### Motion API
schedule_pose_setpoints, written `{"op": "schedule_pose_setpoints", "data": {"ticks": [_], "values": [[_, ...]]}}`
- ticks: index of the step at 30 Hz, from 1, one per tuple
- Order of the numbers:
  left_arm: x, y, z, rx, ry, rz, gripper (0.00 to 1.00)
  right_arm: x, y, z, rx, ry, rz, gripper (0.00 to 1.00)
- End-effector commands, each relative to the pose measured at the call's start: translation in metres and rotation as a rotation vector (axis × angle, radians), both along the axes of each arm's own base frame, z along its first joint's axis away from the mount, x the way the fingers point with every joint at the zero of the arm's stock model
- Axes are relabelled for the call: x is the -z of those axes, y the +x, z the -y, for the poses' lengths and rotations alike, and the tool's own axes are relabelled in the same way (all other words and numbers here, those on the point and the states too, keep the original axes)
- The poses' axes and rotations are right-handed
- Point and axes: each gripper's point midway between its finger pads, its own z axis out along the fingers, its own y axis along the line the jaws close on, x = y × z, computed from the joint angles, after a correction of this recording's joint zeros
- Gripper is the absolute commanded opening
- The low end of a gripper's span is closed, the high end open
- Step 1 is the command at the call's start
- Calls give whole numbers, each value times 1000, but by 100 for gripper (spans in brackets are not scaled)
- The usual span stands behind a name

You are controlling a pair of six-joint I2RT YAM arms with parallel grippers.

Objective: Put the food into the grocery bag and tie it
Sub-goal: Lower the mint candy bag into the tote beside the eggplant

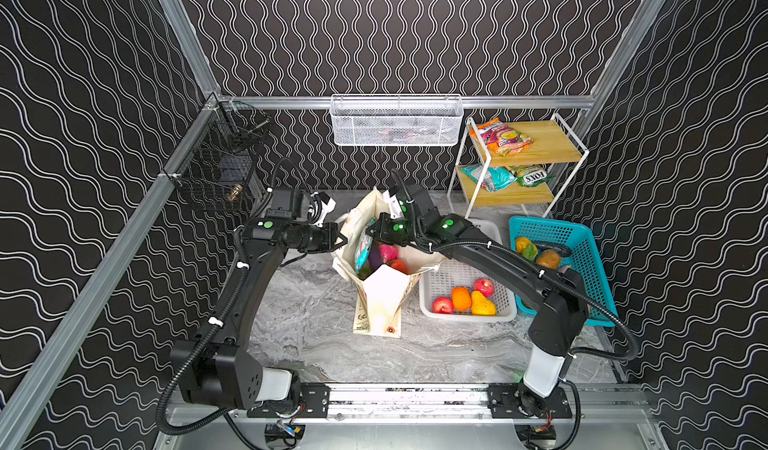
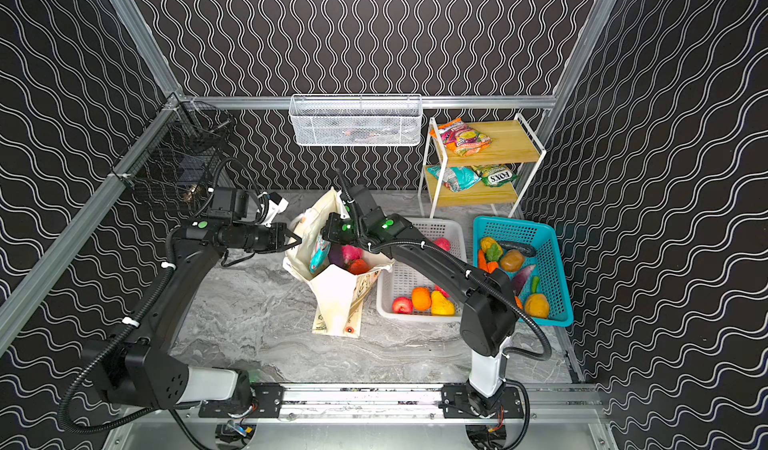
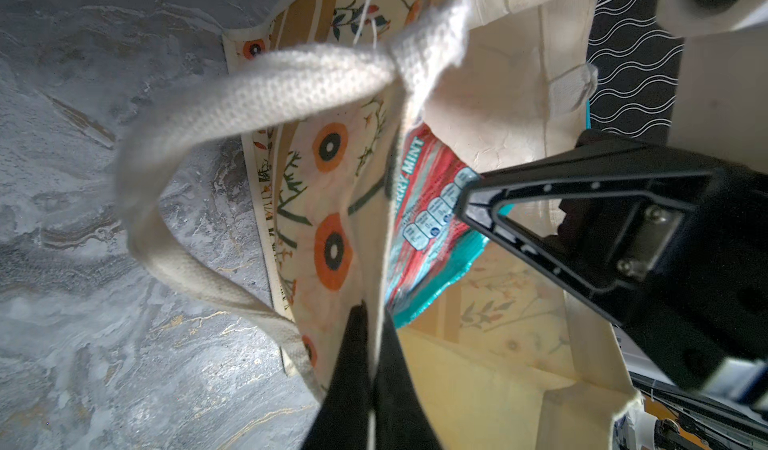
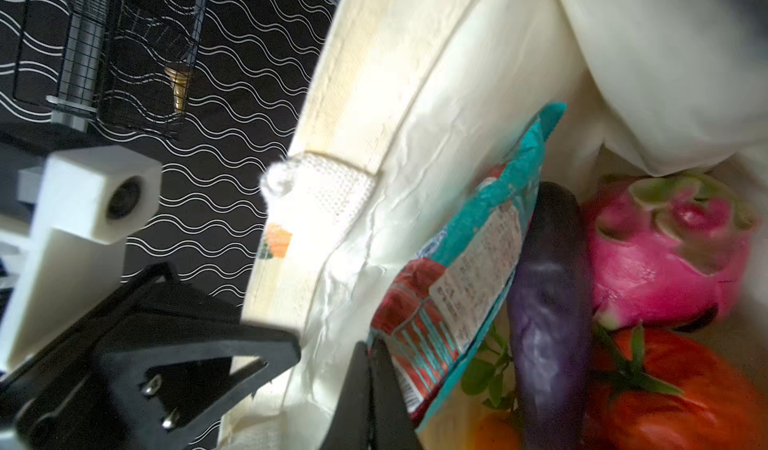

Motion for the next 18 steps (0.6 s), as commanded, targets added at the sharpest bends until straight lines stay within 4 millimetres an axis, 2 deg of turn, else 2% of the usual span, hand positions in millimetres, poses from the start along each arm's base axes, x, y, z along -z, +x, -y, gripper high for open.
{"op": "schedule_pose_setpoints", "data": {"ticks": [1, 5, 8, 18], "values": [[-8, 1, 5, 17, -33, 27, 0, -10, 7, -8, -1, 39, 28, 0], [-8, 1, 4, 17, -31, 25, 0, -10, 9, -12, -14, 41, 23, 0], [-7, 1, 3, 12, -25, 28, 0, 0, 6, -9, -16, 24, 9, 0], [-8, 5, 1, 1, -11, 35, 0, 46, 10, 30, 47, -176, 1, 0]]}}
